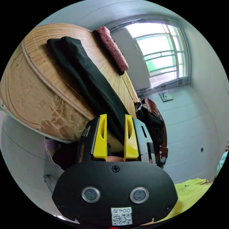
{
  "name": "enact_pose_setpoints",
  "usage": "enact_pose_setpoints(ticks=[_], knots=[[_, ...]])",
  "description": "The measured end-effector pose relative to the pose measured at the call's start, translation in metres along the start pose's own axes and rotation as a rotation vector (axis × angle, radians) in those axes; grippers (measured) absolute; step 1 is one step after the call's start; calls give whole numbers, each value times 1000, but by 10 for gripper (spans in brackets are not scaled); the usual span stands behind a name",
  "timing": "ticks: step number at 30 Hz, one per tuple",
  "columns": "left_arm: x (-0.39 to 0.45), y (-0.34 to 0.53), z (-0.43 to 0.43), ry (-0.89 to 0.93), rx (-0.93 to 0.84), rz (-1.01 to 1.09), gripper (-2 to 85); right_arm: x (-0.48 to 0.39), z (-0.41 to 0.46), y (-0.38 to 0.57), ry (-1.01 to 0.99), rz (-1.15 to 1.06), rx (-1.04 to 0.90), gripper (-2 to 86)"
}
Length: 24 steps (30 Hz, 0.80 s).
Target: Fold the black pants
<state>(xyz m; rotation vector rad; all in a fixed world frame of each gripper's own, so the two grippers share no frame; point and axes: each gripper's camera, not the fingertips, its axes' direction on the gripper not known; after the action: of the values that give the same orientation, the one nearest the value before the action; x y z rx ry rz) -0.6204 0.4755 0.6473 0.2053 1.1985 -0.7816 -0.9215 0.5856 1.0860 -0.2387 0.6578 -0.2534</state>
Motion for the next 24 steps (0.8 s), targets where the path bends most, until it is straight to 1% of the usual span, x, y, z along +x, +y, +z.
enact_pose_setpoints(ticks=[2,5,11,14,16,21,24], knots=[[-5,-23,-4,-27,8,-5,119,-22,3,-16,55,-120,-19,115],[-16,-59,-12,-67,43,-48,125,-36,3,-29,80,-203,-48,111],[-30,-116,-36,-218,144,-122,133,-61,-6,-42,112,-287,-72,98],[-36,-139,-39,-269,137,-150,137,-69,-11,-49,113,-272,-77,92],[-39,-154,-38,-299,102,-177,136,-71,-15,-51,103,-249,-72,89],[-37,-169,-46,-290,107,-220,138,-69,-23,-53,68,-177,-61,87],[-44,-175,-58,-240,142,-248,140,-68,-27,-51,72,-159,-53,87]])
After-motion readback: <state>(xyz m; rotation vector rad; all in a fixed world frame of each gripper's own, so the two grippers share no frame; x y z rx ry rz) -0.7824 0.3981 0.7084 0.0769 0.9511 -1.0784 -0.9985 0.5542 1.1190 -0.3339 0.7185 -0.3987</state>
